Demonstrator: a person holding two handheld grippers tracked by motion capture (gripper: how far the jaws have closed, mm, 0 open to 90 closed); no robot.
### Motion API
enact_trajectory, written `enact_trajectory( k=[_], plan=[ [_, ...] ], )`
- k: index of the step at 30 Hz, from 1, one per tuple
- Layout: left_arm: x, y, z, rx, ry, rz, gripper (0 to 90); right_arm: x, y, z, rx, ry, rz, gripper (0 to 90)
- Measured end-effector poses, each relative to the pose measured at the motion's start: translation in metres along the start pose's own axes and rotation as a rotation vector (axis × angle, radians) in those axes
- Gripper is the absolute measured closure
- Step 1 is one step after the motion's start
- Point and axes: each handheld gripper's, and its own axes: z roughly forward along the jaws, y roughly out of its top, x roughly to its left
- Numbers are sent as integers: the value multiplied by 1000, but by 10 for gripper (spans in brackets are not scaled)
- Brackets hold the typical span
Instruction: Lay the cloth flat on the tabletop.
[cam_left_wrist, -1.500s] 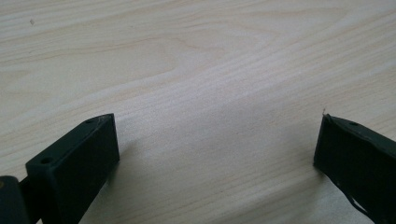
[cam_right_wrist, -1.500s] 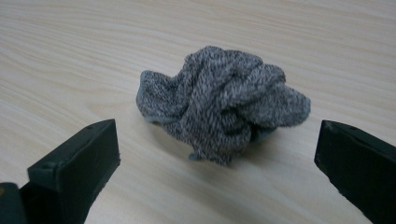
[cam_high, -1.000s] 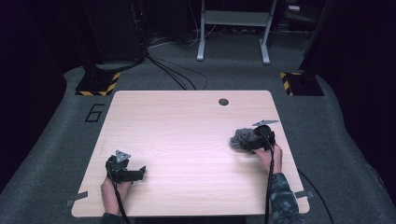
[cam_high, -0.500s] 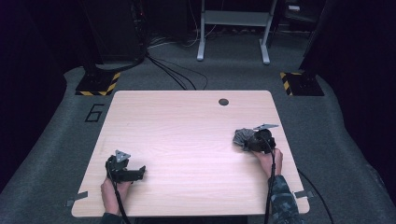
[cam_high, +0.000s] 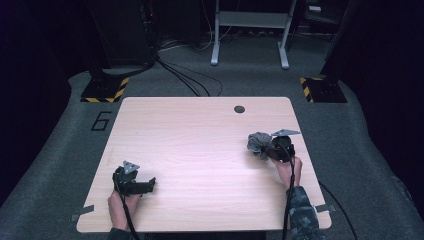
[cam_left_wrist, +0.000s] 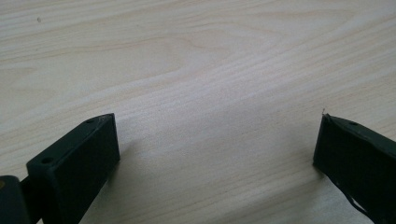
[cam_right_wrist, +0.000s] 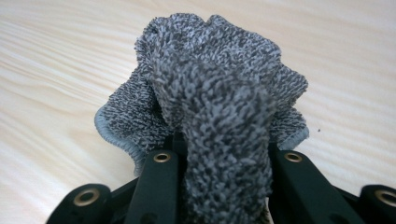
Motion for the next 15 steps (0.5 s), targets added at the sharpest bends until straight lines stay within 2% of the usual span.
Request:
enact_trajectory(
  k=[3, 4, 5, 9, 12, 13, 14, 15],
  plan=[
    [0, 0, 1, -6, 7, -3, 2, 12, 9, -10, -25, 28, -22, 711],
    [0, 0, 1, -5, 6, -4, 2, 21, 17, -17, -45, 67, -12, 711],
    [0, 0, 1, -6, 8, -3, 2, 21, 17, -17, -45, 67, -12, 711],
    [0, -1, 0, -5, 12, -6, 3, 48, 29, -25, -78, 121, -60, 710],
    [0, -1, 0, -7, 12, -8, 3, 77, 34, -21, -63, 177, -93, 709],
    [0, -1, 0, -10, 12, -7, 4, 97, 34, -18, -52, 203, -132, 708],
    [-1, -1, 0, -12, 12, -10, 4, 97, 34, -18, -52, 203, -132, 708],
    [-1, -1, 0, -11, 12, -10, 4, 106, 33, -16, -50, 214, -150, 708]
  ],
)
